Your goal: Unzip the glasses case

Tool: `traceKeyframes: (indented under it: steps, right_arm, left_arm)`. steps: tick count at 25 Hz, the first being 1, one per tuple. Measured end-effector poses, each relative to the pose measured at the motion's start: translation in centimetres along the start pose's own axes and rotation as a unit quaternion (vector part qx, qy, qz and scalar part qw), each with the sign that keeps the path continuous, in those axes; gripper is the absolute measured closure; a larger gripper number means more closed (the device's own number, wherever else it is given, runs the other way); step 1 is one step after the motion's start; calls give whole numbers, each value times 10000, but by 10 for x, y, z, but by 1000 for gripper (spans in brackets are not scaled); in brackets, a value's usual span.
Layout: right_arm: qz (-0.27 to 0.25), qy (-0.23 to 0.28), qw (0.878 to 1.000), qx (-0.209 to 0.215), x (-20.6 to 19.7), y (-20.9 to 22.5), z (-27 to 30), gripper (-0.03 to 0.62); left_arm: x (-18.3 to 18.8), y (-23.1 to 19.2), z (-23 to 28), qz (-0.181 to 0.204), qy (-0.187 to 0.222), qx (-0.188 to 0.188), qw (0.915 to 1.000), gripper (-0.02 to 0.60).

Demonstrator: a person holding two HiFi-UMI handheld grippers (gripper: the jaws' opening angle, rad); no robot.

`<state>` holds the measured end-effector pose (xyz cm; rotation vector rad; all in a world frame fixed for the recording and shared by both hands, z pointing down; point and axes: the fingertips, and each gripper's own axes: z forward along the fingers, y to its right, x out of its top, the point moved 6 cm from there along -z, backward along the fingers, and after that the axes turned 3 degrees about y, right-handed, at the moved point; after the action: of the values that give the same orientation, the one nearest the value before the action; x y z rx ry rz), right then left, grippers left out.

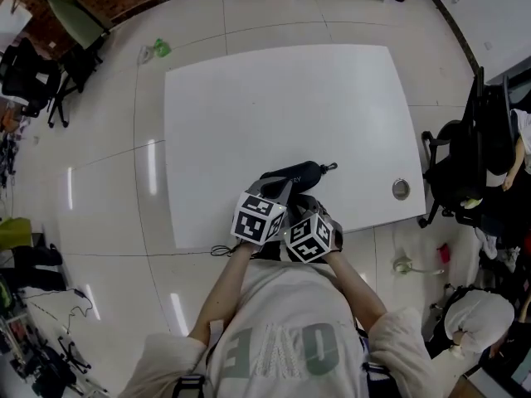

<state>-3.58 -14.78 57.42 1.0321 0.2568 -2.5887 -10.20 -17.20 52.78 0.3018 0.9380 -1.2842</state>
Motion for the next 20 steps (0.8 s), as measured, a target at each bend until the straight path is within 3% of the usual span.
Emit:
traceKeyframes:
  steps: [7,12,17,20]
  right_arm:
    - [212,-173,9987,-426,-19,37,-17,594]
    - [654,-246,9936,-883,-27,78,-21,594]
    - [690,-270,9923,-990,-20,91,-13,594]
    - [664,-292,9933,-897,-18,78,-14,594]
  left_arm:
    - [-1,5,-1,67,38,-108,9999,583]
    - [-2,-1,0,29,80,-148,9999,583]
    - [0,-5,1,67,80,-170,9998,583]
    - [5,-10,0,213,50,75,9997,583]
